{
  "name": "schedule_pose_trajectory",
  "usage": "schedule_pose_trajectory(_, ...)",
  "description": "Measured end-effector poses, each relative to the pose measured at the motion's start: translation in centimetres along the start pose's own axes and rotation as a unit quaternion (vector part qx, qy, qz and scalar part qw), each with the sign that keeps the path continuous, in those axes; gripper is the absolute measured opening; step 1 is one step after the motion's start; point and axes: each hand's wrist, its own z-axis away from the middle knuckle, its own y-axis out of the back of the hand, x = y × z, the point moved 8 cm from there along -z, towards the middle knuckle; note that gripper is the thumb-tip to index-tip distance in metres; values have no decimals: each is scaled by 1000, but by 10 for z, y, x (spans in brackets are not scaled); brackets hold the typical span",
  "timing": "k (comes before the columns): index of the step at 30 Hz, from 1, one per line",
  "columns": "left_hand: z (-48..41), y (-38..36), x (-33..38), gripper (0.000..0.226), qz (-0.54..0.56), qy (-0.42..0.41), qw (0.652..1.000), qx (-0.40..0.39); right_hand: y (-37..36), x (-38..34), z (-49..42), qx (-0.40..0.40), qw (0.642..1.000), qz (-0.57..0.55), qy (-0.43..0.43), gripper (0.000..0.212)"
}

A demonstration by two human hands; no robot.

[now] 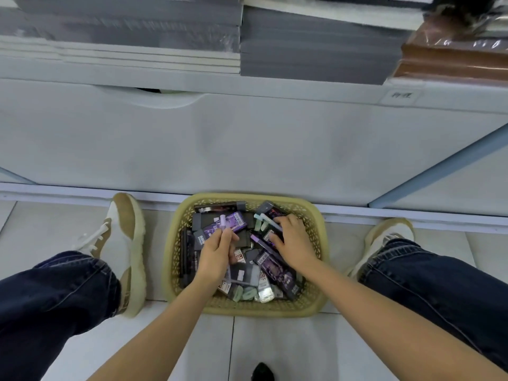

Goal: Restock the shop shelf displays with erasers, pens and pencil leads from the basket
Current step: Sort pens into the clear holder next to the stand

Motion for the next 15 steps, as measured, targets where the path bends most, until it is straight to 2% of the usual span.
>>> schedule_pose_trajectory(5, -4, -6, -5, 34, 15, 16, 1000, -18, -1, -2, -8, 11, 1000, 2, 10, 37)
schedule_pose_trajectory(7, -4, -8, -5, 34, 18, 15, 999, -22, -2, -2, -8, -1, 1000, -5, 13, 41)
schedule_pose_trajectory(15, -2, -9, -11, 34, 2, 24, 999, -30, -14, 12, -10, -144, 989, 17, -8, 48)
